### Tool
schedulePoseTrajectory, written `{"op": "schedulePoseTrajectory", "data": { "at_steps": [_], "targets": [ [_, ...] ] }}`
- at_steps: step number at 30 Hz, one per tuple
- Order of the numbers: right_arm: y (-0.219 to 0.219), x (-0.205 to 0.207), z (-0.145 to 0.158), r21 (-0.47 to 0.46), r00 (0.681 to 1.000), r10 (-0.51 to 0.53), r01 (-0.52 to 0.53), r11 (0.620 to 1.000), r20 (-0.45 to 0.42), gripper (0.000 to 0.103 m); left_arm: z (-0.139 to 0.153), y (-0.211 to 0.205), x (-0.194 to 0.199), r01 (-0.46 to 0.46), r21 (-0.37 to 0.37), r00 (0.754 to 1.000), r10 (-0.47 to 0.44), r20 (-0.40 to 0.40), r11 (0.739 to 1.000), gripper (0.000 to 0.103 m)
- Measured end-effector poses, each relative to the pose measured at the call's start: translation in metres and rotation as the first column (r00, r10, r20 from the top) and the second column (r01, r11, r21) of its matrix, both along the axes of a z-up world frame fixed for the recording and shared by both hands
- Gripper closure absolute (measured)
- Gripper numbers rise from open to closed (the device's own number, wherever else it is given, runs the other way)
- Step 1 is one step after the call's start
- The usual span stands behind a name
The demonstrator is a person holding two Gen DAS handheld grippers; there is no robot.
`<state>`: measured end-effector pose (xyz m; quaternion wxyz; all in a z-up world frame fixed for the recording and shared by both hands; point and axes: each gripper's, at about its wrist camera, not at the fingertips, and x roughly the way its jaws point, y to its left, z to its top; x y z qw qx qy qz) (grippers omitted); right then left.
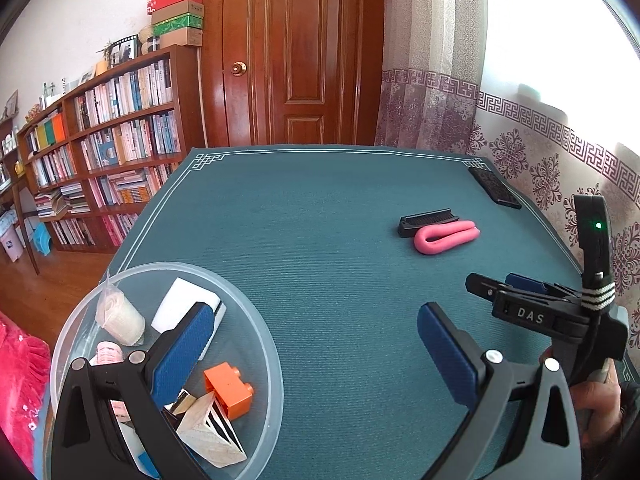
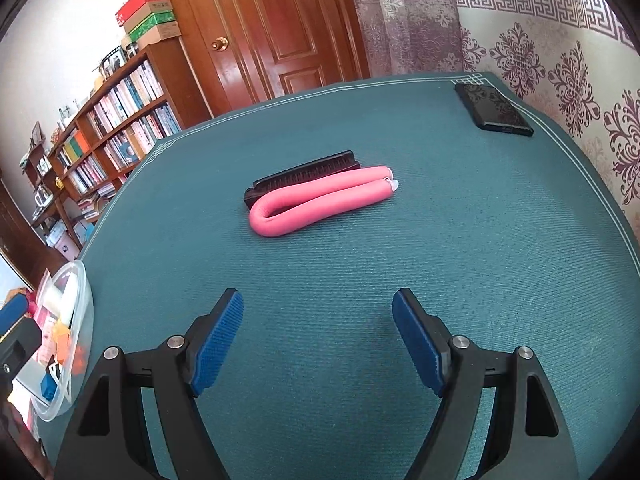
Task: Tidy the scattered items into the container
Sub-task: 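Withdraw both open tools from the bowl toward the black comb and pink roller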
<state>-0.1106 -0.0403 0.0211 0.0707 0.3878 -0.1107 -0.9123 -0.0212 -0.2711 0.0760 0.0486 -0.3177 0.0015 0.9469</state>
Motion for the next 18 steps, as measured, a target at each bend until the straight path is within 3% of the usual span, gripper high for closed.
{"op": "schedulePoseTrajectory", "data": {
  "at_steps": [9,18],
  "targets": [
    [-0.019,-0.034,-0.002,-0.034,0.999,-0.010,0.011,0.999,0.033,0.023,0.001,-0.005,-0.006,0.006,0.015,1.000,-0.006,0.001,1.000,0.001],
    [-0.052,-0.071,-0.003,0.113,0.989,-0.136,0.129,0.985,0.054,0.023,0.000,-0.028,-0.016,-0.018,0.054,1.000,0.018,0.012,0.998,0.001]
  ]
}}
